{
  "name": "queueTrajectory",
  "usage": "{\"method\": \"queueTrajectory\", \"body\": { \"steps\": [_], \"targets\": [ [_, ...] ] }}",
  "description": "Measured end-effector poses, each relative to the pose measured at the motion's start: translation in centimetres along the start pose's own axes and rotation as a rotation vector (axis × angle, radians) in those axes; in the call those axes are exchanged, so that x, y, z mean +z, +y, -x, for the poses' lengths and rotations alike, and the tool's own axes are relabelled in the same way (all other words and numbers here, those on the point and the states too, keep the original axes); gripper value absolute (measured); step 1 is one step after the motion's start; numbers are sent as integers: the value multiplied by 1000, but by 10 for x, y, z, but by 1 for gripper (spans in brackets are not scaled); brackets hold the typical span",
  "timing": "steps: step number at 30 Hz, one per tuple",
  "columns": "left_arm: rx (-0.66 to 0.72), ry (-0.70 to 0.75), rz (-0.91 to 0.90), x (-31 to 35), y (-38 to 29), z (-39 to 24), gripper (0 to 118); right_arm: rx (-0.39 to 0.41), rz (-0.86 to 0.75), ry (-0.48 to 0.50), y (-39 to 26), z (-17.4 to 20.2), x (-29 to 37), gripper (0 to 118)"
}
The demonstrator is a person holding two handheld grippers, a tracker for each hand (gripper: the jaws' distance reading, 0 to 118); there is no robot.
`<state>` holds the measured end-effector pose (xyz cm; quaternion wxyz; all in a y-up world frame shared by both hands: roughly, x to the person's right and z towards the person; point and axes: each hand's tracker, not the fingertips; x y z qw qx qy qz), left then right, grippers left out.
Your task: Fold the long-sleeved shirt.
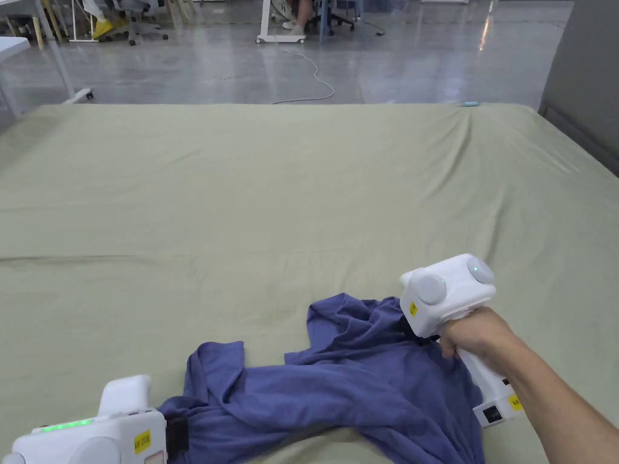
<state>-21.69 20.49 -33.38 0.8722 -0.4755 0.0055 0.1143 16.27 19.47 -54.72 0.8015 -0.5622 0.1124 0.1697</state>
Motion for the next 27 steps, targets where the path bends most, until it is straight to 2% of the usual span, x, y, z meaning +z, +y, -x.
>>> {"method": "queueTrajectory", "body": {
  "steps": [3,5,10,12,16,20,23,25,27],
  "targets": [
    [-12,-17,-121,14,28,-2,13,-16,-121,11,-5,-12,34,0],
    [-23,-42,-191,27,51,-6,13,-57,-205,19,-4,-25,69,0],
    [-61,-118,-344,65,127,-25,13,-82,-437,-3,17,-60,173,0],
    [-90,-156,-418,86,165,-37,13,-97,-505,11,35,-76,216,0],
    [-170,-197,-532,132,248,-68,13,-128,-633,-39,76,-102,296,0],
    [-151,-221,-581,168,339,-90,13,-170,-747,-116,126,-132,362,0],
    [-52,-278,-585,184,397,-96,13,-209,-782,-153,157,-151,396,0],
    [7,-277,-593,191,423,-97,13,-231,-800,-161,169,-159,411,0],
    [1,-269,-611,195,435,-101,13,-259,-810,-149,175,-166,417,0]
  ]
}}
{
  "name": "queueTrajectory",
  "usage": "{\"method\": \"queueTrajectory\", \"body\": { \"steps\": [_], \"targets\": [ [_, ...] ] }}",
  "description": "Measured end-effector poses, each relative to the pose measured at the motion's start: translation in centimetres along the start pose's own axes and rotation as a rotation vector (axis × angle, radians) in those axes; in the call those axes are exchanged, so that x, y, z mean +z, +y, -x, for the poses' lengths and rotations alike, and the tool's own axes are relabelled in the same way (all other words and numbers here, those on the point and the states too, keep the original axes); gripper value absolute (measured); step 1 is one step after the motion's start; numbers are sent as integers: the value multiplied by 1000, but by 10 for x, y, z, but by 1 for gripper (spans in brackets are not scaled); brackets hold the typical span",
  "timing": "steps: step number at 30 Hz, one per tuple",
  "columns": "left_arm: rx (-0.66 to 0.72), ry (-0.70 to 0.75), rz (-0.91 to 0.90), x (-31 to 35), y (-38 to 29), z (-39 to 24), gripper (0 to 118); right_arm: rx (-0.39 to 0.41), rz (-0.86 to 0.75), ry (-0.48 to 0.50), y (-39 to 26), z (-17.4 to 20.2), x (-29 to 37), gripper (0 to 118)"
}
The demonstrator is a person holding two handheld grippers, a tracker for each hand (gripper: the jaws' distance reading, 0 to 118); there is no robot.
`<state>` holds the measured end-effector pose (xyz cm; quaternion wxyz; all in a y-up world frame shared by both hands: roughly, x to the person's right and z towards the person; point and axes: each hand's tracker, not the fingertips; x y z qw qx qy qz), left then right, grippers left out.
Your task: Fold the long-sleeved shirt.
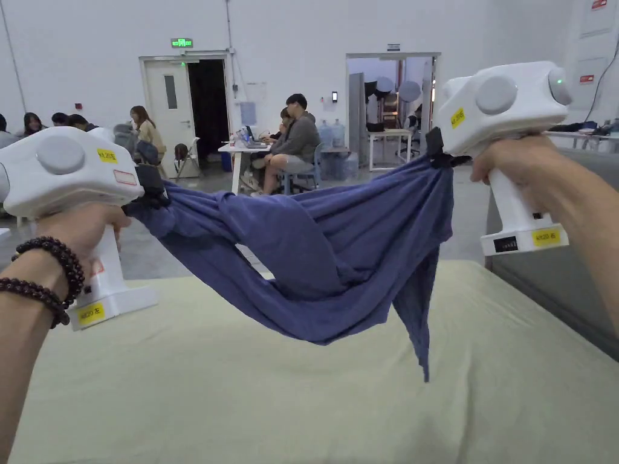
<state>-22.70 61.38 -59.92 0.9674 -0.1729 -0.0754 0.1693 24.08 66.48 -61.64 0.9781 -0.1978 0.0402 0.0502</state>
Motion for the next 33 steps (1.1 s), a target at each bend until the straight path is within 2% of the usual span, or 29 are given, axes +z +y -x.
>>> {"method": "queueTrajectory", "body": {
  "steps": [6,10,13,16,18,21,24,26,29,33],
  "targets": [
    [-72,31,39,-22,-25,2,13,-17,16,0,-25,0,-26,0],
    [-76,61,167,-54,-92,29,13,-60,134,17,-92,5,-66,0],
    [-90,93,253,-73,-157,51,13,-62,207,30,-157,12,-93,0],
    [-33,98,372,-89,-227,77,13,-80,339,47,-233,23,-121,0],
    [17,116,427,-91,-258,88,13,-93,397,56,-272,28,-132,0],
    [11,111,442,-85,-282,95,13,-110,447,57,-304,28,-142,0],
    [-32,71,416,-65,-286,95,13,-137,412,110,-312,27,-124,0],
    [-46,49,398,-45,-287,96,13,-133,399,111,-315,30,-100,0],
    [-105,71,411,-8,-302,92,13,-25,350,82,-335,44,-49,0],
    [-219,97,381,52,-342,88,13,-70,374,85,-387,49,16,0]
  ]
}}
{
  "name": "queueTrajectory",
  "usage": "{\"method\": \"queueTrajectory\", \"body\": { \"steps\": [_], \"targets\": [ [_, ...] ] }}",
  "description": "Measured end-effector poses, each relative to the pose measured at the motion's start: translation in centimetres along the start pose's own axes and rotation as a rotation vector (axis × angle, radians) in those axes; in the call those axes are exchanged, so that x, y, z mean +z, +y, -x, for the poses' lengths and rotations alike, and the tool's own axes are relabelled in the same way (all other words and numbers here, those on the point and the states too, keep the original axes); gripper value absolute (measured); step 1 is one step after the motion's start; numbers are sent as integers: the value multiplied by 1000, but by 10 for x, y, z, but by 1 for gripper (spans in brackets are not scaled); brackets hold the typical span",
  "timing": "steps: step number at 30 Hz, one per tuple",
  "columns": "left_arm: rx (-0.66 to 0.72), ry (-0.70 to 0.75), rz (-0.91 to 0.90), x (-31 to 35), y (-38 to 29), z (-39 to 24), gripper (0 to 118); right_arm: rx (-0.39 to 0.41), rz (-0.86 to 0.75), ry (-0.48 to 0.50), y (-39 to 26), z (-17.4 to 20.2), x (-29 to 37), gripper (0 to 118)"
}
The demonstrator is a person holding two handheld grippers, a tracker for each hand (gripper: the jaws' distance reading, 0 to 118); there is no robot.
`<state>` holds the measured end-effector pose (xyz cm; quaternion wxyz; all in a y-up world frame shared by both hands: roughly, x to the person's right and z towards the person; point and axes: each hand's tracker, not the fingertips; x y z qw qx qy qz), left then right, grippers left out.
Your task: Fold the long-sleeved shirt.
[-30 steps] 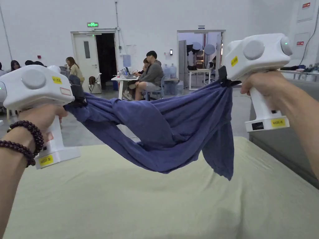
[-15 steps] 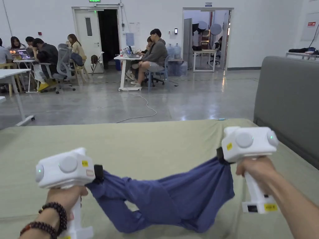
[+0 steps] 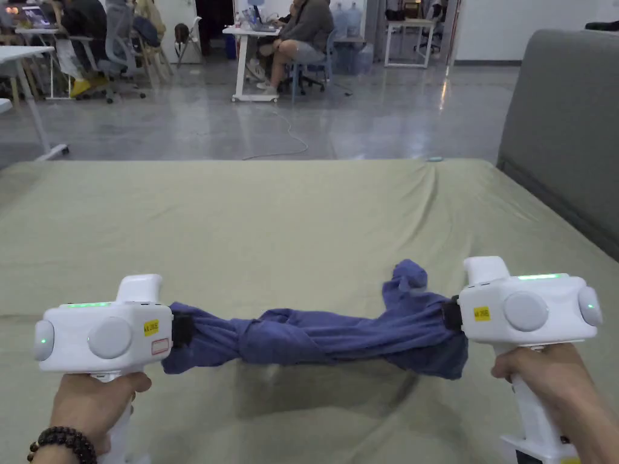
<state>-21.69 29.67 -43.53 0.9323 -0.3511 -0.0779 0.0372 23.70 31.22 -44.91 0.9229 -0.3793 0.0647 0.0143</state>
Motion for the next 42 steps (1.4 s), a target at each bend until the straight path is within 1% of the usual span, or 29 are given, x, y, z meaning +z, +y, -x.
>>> {"method": "queueTrajectory", "body": {
  "steps": [2,5,7,10,11,12,13,14,15,16,17,20,22,23,24,25,26,28,30,31,32,33,34,37,38,39,40,41,42],
  "targets": [
    [-40,39,16,15,-43,-5,13,-27,39,-4,-44,1,13,0],
    [-27,92,136,15,-103,-6,13,-5,172,-27,-108,5,16,0],
    [2,85,202,9,-138,-4,13,0,275,-18,-142,6,6,0],
    [92,52,178,1,-168,5,13,54,355,-28,-166,12,-14,0],
    [117,39,165,1,-170,7,13,57,358,-34,-168,13,-18,0],
    [121,44,153,2,-169,8,18,54,352,-32,-169,14,-22,0],
    [125,52,126,3,-169,9,32,57,349,-34,-167,16,-23,8],
    [126,67,109,8,-164,10,59,61,339,-45,-163,17,-20,30],
    [131,86,95,13,-159,12,98,63,321,-53,-158,16,-11,73],
    [136,84,90,20,-152,15,113,65,305,-55,-153,17,0,99],
    [139,81,74,29,-149,14,115,55,280,-62,-148,17,11,106],
    [179,51,-53,60,-133,16,115,19,80,-60,-133,13,54,106],
    [196,21,-65,80,-129,4,115,-40,42,-43,-129,11,68,103],
    [220,9,-65,82,-128,3,109,-68,46,-30,-129,9,71,87],
    [246,-43,-73,84,-126,3,67,-78,60,-31,-129,8,71,31],
    [263,-48,-83,85,-124,-2,13,-76,75,-76,-131,10,66,0],
    [248,-29,-76,85,-125,-5,0,-60,64,-102,-132,9,66,0],
    [220,-34,-100,88,-120,-11,0,-43,101,-49,-134,6,59,0],
    [212,-56,-92,88,-116,-15,0,-51,101,-61,-138,5,51,0],
    [207,-58,-95,89,-115,-17,0,-47,104,-64,-139,5,48,13],
    [197,-57,-97,89,-114,-19,0,-37,128,-58,-141,3,41,47],
    [192,-54,-97,89,-112,-21,0,-24,179,-52,-146,2,28,91],
    [191,-58,-94,89,-111,-22,0,-17,224,-63,-150,1,16,101],
    [184,-76,-78,83,-107,-22,0,-25,289,-66,-159,-2,-15,82],
    [173,-76,-66,80,-104,-24,0,-35,314,-76,-161,-4,-25,72],
    [167,-79,-59,77,-102,-25,0,-35,323,-81,-162,-3,-30,57],
    [165,-84,-52,74,-99,-26,0,-29,316,-74,-163,-2,-35,53],
    [164,-101,-44,66,-94,-26,0,-27,308,-27,-165,-2,-40,49],
    [161,-122,-34,59,-89,-26,0,-24,305,-33,-165,-1,-42,40]
  ]
}}
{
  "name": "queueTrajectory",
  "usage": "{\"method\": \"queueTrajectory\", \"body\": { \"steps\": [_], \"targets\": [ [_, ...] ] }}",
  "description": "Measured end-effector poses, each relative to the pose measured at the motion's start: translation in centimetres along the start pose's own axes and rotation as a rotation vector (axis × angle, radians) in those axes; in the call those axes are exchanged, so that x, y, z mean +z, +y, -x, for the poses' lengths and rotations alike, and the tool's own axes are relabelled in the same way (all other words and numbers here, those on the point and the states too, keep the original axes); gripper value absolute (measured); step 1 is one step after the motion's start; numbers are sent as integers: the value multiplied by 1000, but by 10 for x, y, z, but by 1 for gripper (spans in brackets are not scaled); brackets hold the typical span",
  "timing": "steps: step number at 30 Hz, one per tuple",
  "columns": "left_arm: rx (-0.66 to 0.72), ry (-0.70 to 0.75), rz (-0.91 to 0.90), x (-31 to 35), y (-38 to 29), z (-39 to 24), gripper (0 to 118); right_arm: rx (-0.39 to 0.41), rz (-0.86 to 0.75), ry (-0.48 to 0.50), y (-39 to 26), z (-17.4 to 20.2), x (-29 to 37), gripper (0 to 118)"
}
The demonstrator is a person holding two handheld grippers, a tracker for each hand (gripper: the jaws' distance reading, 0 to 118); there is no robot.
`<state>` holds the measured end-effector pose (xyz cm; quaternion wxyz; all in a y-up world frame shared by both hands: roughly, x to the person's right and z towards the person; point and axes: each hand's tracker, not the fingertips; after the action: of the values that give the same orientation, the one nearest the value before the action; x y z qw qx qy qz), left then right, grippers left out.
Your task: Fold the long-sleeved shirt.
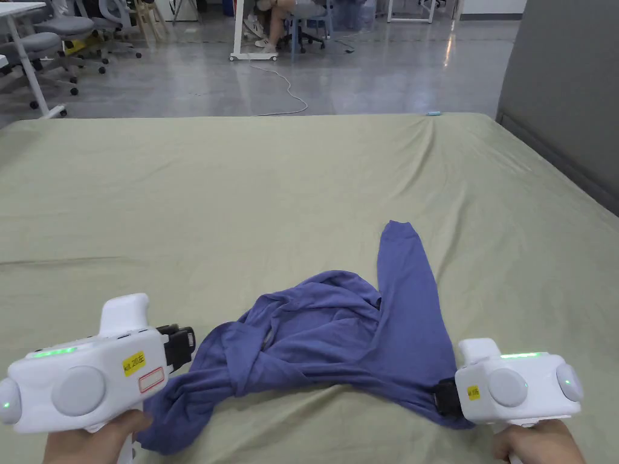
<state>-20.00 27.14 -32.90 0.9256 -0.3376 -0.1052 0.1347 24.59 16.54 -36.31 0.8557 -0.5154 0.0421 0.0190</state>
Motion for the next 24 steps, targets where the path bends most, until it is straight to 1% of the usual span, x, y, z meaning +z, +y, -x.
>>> {"method": "queueTrajectory", "body": {
  "steps": [1,2,3,4,5,6,7,11,13,14,15,17,18,19,21,22,24],
  "targets": [
    [0,4,10,-9,5,-1,13,6,-1,-7,2,2,4,19],
    [-4,20,15,-19,9,-2,48,8,-7,7,3,-1,6,2],
    [-7,26,22,-32,14,0,102,-7,-19,40,5,-3,6,1],
    [-11,44,38,-47,18,2,118,-12,-27,22,5,-1,6,1],
    [-12,62,95,-64,21,4,118,-8,-12,17,7,1,5,1],
    [-14,82,163,-80,26,5,118,29,8,10,8,4,2,1],
    [-10,61,195,-97,24,10,118,33,-2,1,7,5,1,1],
    [-59,93,373,-158,22,20,118,24,8,2,9,6,2,1],
    [-89,147,429,-179,11,22,118,24,9,4,10,6,1,1],
    [-103,156,463,-186,5,23,112,22,9,6,9,5,1,1],
    [-112,165,486,-189,2,24,73,20,9,7,9,5,1,1],
    [-110,143,389,-174,4,19,50,16,7,6,9,4,0,1],
    [-111,107,355,-164,7,16,0,14,5,6,9,4,1,2],
    [-103,71,286,-153,12,12,0,12,5,5,8,4,1,1],
    [-118,69,299,-143,21,11,0,11,9,5,11,5,3,1],
    [-120,70,263,-137,28,12,0,5,0,2,13,5,7,2],
    [-124,57,211,-123,47,11,0,-16,-73,-7,18,5,24,1]
  ]
}}
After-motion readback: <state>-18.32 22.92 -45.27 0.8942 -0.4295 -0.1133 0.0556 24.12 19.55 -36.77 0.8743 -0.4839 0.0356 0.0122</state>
